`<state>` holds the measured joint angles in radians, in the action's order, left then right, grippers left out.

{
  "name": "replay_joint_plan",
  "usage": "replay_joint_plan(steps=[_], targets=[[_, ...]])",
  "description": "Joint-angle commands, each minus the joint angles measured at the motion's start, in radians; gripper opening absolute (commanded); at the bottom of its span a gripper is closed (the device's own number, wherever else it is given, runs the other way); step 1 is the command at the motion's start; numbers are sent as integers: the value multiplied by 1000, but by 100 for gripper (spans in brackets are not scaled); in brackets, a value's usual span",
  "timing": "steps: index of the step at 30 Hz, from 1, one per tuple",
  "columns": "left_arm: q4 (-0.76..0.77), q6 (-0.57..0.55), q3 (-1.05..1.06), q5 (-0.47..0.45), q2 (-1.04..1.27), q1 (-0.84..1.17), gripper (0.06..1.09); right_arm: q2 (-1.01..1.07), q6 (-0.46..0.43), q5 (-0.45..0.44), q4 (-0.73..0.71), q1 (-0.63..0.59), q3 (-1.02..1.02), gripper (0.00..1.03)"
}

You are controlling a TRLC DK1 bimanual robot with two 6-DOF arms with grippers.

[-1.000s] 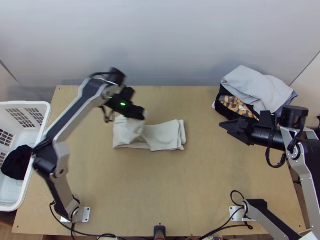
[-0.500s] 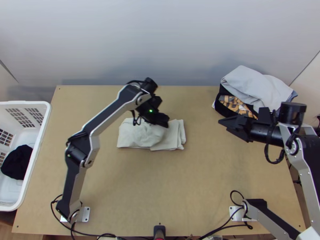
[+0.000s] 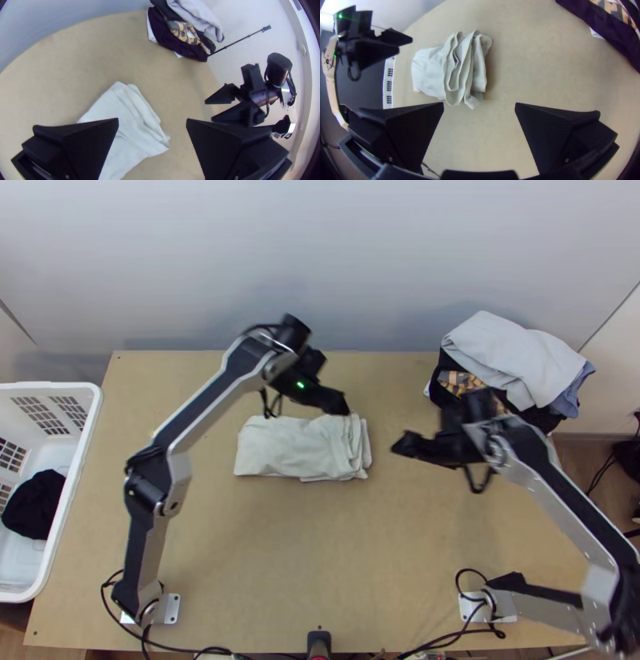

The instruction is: Fold the t-shirt

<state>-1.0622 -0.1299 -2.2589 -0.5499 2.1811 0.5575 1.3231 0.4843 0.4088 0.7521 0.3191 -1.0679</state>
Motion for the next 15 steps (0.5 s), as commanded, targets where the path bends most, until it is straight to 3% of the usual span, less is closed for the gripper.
replay_joint_plan(steps=[1, 4, 8, 12, 15], targets=[[-18, 21, 9, -5, -80, -117, 104, 229, -52, -271, 7, 265, -167, 99], [-48, 39, 16, -5, -107, -168, 104, 332, -69, -390, 30, 334, -285, 99], [-70, 56, 55, -5, -156, -215, 104, 476, -66, -442, 118, 377, -440, 99], [-90, 59, 84, -5, -181, -248, 104, 573, -56, -556, 191, 433, -555, 99], [-91, 67, 111, -4, -207, -268, 104, 620, -46, -573, 210, 459, -593, 99]])
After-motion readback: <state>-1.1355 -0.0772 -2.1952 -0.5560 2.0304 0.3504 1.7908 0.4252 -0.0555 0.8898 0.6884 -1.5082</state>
